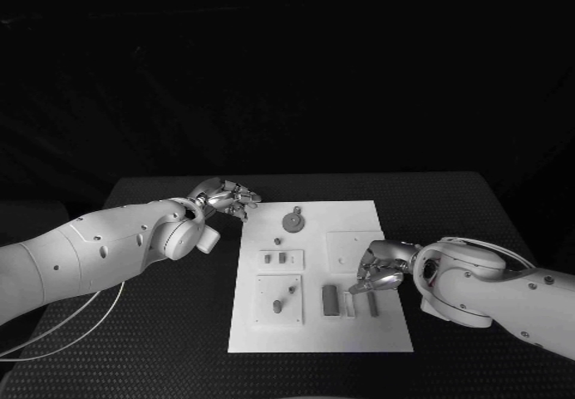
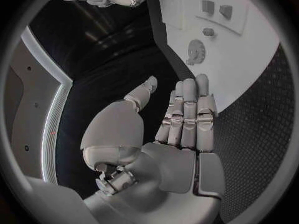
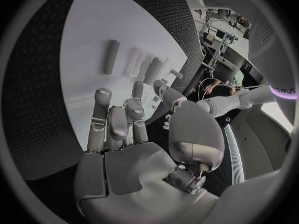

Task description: Assemble the parts on the task board

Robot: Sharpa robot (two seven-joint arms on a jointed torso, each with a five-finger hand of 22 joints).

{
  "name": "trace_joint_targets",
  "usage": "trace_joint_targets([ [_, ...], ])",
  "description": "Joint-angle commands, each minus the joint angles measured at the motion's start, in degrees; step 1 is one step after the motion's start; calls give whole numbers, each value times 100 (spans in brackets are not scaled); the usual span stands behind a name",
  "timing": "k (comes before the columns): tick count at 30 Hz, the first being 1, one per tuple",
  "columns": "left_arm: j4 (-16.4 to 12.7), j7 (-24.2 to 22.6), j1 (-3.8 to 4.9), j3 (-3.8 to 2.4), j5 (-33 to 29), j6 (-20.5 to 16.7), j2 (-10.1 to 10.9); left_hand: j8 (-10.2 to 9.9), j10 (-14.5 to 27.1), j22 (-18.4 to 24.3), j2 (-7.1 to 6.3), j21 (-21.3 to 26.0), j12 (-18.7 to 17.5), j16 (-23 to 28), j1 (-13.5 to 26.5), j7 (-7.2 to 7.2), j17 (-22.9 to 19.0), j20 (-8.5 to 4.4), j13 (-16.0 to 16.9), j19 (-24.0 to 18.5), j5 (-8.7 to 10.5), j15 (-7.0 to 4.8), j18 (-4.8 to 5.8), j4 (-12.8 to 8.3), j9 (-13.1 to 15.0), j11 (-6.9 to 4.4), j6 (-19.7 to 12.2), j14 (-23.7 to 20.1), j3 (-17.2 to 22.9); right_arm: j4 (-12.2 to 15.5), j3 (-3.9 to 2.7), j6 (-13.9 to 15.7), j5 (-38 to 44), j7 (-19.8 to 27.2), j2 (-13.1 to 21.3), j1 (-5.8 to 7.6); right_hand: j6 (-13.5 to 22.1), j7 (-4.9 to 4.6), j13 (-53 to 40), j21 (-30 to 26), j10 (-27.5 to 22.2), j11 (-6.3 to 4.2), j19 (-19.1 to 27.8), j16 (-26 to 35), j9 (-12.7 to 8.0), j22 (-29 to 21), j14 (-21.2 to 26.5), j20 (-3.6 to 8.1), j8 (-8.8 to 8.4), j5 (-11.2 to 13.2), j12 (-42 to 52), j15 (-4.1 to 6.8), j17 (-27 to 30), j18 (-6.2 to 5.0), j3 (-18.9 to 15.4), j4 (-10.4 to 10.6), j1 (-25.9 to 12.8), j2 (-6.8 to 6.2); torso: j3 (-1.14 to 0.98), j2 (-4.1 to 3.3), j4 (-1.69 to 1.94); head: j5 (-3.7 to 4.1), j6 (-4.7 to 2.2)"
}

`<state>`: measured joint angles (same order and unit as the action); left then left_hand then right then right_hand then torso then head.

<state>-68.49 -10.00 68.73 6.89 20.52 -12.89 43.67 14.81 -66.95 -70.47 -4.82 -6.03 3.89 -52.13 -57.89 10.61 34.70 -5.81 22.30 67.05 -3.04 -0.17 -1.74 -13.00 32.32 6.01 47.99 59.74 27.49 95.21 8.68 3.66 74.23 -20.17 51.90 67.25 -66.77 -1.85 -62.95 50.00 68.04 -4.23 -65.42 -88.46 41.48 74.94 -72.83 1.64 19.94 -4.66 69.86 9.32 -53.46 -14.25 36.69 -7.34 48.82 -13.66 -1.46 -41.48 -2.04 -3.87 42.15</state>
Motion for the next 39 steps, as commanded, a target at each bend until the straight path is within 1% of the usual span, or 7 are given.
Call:
trace_joint_targets([
  [1,-11,-42,7,-3,-30,63,-1,24,16,-7,5,33,15,40,47,7,7,1,8,50,20,-4,-116,26,9,-5,15,26,1,-44,2,-277,-74,-236,151,77,55,-19,70,-35,-99,9,-12,43,11,94,51,1,-32,28,-79,12,53,-75,-24,28,3,133,3,0,2,0,-2],
  [10,-24,-39,7,-2,-30,88,-3,41,-5,-13,3,39,24,43,52,-4,12,0,16,51,20,-8,-115,34,14,-11,42,26,-1,61,13,-785,-58,-609,285,92,93,-37,86,-53,-137,32,40,57,23,102,98,-22,-56,27,-109,-14,86,-75,-111,16,-53,253,-3,-2,-7,4,-20],
  [13,-24,-37,7,-2,-30,91,-3,43,-7,-14,2,41,25,44,54,-6,13,0,16,51,21,-8,-115,36,15,-12,45,26,-1,43,47,-893,-58,-704,280,92,92,-40,67,-55,-127,35,51,56,27,105,102,-32,-60,25,-98,-26,75,-75,-146,57,-127,257,-3,-3,-2,13,-6],
  [21,-18,-34,7,-2,-30,102,-20,44,-9,-15,3,42,25,45,58,-7,14,0,18,51,21,-9,-114,39,15,-12,47,25,-2,-67,177,-876,-47,-721,127,13,112,-49,91,-63,-180,43,93,61,30,109,150,-42,-87,23,-135,-45,98,-75,-213,149,-343,302,-1,-4,6,34,12],
  [26,-13,-34,7,-2,-30,101,-20,45,-9,-16,5,44,25,47,63,-8,15,0,18,51,21,-9,-113,45,15,-12,47,25,-3,-125,189,-827,69,-718,17,-71,114,-50,88,-65,-188,45,104,60,31,108,159,-45,-97,22,-139,-48,94,-75,-233,211,-464,303,2,0,8,45,-23],
  [34,-18,-33,6,-2,-30,110,-16,44,-9,-17,7,47,23,49,69,-8,16,0,19,49,20,-9,-112,50,14,-12,47,23,-4,-206,193,-789,317,-708,-141,-165,114,-49,86,-65,-190,44,107,62,32,108,169,-41,-101,20,-140,-48,105,-75,-229,239,-516,326,6,-2,11,36,-9],
  [39,-21,-29,6,-2,-30,112,-8,44,-8,-18,8,48,23,50,72,-8,17,0,19,49,20,-9,-112,54,14,-12,46,22,-5,-247,218,-751,1036,-710,-224,-253,114,-48,84,-63,-190,43,108,61,33,109,167,-37,-103,18,-139,-47,99,-75,-223,229,-514,345,9,-3,10,34,10],
])
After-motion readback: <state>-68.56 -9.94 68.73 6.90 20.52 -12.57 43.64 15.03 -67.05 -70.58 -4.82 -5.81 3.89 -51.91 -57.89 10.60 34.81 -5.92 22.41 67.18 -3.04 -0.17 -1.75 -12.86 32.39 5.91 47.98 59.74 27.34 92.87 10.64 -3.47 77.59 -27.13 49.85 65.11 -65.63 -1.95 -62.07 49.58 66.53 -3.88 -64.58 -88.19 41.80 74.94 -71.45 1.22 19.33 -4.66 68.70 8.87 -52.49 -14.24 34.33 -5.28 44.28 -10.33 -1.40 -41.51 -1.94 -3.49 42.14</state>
